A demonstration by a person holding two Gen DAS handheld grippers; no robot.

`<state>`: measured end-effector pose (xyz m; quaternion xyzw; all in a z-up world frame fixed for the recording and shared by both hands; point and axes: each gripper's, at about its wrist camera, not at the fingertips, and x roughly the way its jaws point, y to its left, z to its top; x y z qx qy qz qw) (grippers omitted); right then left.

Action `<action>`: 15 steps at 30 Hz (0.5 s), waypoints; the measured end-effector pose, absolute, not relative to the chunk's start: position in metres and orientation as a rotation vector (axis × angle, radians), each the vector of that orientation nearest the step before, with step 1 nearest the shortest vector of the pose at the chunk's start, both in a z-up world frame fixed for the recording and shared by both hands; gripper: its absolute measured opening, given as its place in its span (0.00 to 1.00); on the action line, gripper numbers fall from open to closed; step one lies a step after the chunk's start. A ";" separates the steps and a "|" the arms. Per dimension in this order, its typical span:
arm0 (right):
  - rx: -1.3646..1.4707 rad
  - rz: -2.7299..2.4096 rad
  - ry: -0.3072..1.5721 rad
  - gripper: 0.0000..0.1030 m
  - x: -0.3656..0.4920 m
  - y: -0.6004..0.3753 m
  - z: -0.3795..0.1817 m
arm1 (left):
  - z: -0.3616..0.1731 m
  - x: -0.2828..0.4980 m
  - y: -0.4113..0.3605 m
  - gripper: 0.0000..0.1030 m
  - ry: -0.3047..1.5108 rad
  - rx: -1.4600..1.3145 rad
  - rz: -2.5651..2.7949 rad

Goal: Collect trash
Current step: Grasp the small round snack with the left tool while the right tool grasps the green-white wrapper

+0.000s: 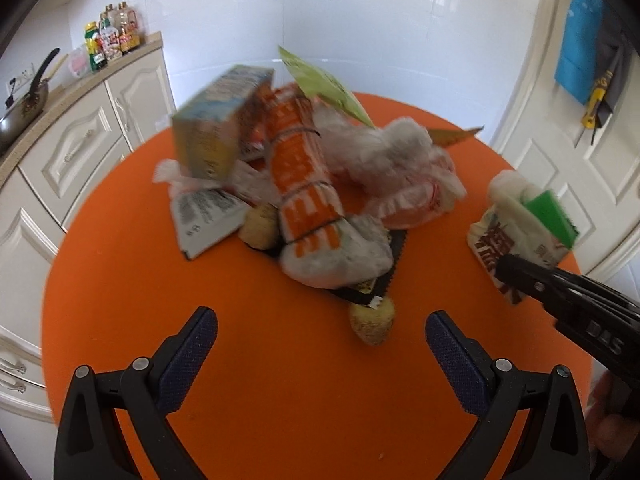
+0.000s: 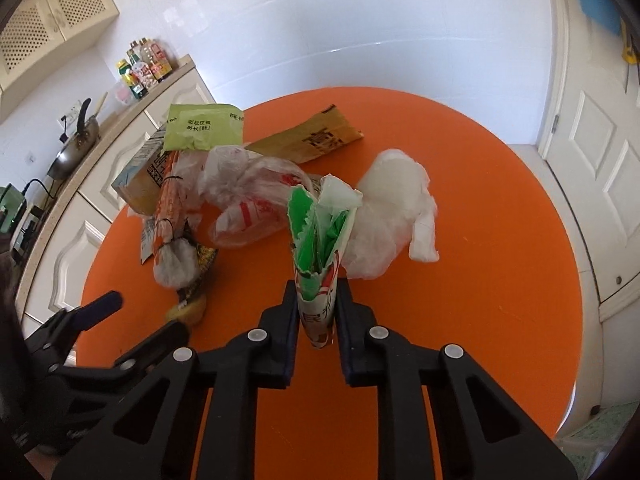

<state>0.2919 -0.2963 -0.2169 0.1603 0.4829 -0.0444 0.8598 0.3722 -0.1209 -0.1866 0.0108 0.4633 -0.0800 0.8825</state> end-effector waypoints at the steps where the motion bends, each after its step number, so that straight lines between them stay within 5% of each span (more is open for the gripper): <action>1: 0.335 -0.094 1.012 0.16 0.292 -0.297 -0.217 | -0.189 0.376 -0.122 0.92 0.971 0.028 -0.166; 8: 0.344 -0.060 0.998 0.16 0.285 -0.295 -0.217 | -0.201 0.380 -0.124 0.43 0.974 0.015 -0.200; 10: 0.339 -0.049 0.994 0.16 0.286 -0.289 -0.217 | -0.201 0.379 -0.117 0.21 0.985 -0.057 -0.264; 15: 0.361 -0.028 0.987 0.16 0.280 -0.286 -0.217 | -0.205 0.371 -0.118 0.19 0.976 -0.029 -0.283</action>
